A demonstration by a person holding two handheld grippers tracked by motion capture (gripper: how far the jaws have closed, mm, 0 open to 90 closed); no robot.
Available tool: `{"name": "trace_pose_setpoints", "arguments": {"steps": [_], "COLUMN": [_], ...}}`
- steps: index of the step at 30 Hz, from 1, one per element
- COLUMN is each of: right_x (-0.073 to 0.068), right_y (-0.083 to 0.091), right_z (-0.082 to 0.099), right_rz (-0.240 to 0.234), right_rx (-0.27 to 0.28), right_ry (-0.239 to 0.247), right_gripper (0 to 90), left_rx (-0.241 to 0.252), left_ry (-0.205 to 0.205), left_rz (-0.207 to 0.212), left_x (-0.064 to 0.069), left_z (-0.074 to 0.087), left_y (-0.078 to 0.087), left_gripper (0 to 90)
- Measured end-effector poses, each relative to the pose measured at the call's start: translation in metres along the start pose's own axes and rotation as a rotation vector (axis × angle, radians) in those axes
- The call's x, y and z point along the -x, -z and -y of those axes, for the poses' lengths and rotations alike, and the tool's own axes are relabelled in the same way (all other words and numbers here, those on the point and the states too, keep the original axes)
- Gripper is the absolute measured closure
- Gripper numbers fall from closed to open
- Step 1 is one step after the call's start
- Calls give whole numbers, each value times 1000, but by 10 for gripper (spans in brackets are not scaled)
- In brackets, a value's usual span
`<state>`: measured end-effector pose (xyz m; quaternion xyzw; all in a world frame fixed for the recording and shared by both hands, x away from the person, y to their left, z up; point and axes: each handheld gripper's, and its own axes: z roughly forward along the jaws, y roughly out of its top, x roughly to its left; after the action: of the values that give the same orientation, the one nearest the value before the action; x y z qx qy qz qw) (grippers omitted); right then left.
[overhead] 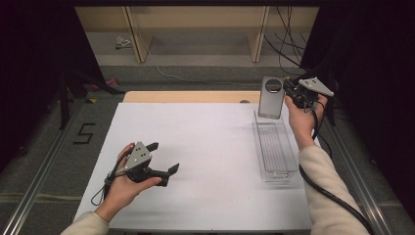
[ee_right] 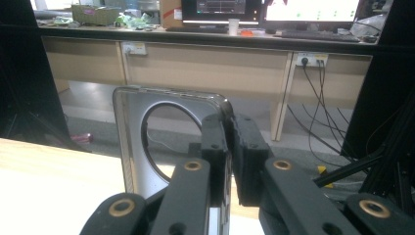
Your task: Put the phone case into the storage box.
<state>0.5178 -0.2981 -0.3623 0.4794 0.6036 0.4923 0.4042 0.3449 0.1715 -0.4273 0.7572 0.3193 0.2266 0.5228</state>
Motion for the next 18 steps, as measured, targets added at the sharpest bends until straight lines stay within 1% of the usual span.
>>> {"name": "trace_pose_setpoints", "arguments": {"steps": [18], "right_x": [0], "right_y": [-5], "right_z": [3], "right_rz": [1], "right_rx": [-14], "right_ry": [4], "right_gripper": [851], "left_rx": [-1], "left_ry": [2], "left_rz": [-1], "left_x": [-1], "left_z": [0], "left_y": [0], "left_gripper": [10]}}
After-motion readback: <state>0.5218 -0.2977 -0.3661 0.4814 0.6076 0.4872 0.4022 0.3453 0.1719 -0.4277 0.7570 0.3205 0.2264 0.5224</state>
